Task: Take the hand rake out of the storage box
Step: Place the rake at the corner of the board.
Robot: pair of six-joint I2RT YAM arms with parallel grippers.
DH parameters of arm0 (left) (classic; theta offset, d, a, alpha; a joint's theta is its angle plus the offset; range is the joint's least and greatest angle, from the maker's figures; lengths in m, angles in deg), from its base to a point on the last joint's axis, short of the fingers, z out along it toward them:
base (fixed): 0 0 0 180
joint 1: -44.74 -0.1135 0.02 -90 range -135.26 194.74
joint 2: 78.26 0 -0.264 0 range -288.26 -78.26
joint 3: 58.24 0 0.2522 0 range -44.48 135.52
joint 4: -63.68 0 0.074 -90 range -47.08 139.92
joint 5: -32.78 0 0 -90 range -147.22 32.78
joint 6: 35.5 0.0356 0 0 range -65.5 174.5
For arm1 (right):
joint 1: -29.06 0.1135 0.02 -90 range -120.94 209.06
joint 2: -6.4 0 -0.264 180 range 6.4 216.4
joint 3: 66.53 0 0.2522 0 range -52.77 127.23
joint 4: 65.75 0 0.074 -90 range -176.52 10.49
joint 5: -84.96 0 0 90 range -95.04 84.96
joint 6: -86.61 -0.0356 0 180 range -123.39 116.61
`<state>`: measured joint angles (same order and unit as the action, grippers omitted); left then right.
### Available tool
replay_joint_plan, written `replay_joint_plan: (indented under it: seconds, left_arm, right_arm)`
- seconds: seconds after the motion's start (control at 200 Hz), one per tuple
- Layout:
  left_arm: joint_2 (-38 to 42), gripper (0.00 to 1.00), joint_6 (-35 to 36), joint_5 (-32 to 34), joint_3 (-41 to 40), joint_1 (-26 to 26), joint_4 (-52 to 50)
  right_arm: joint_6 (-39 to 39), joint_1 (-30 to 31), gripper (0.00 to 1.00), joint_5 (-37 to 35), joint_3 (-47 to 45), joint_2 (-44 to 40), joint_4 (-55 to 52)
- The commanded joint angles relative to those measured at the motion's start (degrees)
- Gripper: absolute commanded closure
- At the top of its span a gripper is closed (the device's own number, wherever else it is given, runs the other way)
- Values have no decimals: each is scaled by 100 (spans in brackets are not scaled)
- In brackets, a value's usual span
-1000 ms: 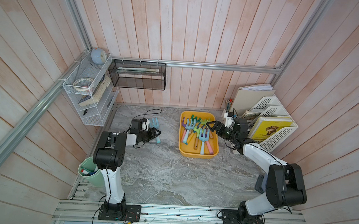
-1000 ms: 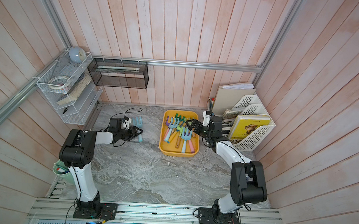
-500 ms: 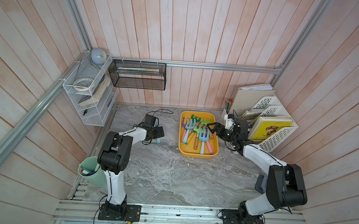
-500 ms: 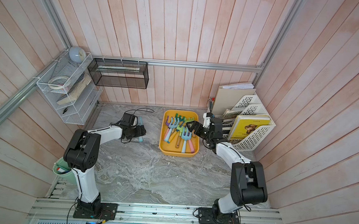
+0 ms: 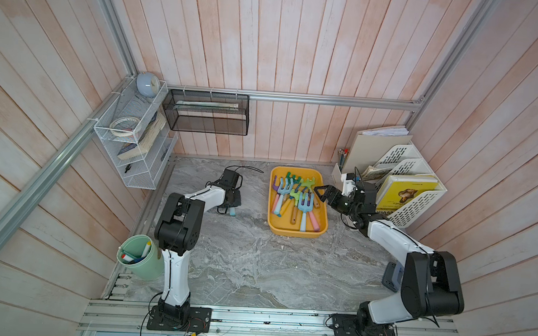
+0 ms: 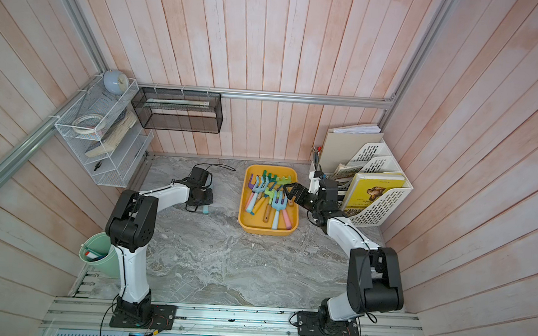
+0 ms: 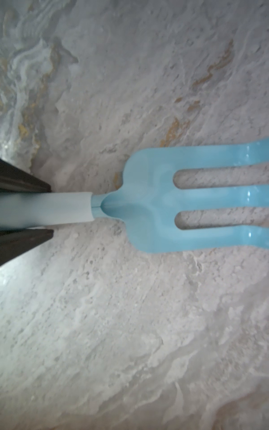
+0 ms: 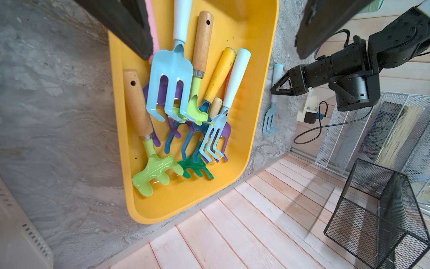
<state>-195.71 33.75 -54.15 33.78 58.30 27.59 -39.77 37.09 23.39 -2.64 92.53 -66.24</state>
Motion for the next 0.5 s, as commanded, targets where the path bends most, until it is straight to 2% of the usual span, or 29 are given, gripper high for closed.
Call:
replay_joint_plan:
  seconds: [0.0, 0.085, 0.225, 0.365, 0.495]
  left_arm:
    - [-125, 75, 405, -209, -127, -245, -342]
    - [-125, 76, 533, -148, 6, -382, -507]
    - [-62, 95, 1506, -83, 408, -815, -868]
    - [213, 99, 2076, -407, 379, -1504, -782]
    - [372, 99, 2876, -254, 124, -1789, -314]
  right_arm:
    - [-14, -65, 2, 83, -80, -131, 179]
    - [-12, -78, 2, 102, -82, -131, 183]
    - [-18, -109, 2, 119, -117, -114, 222]
    - [-18, -154, 2, 125, -174, -90, 269]
    - [-9, -212, 2, 146, -185, 4, 301]
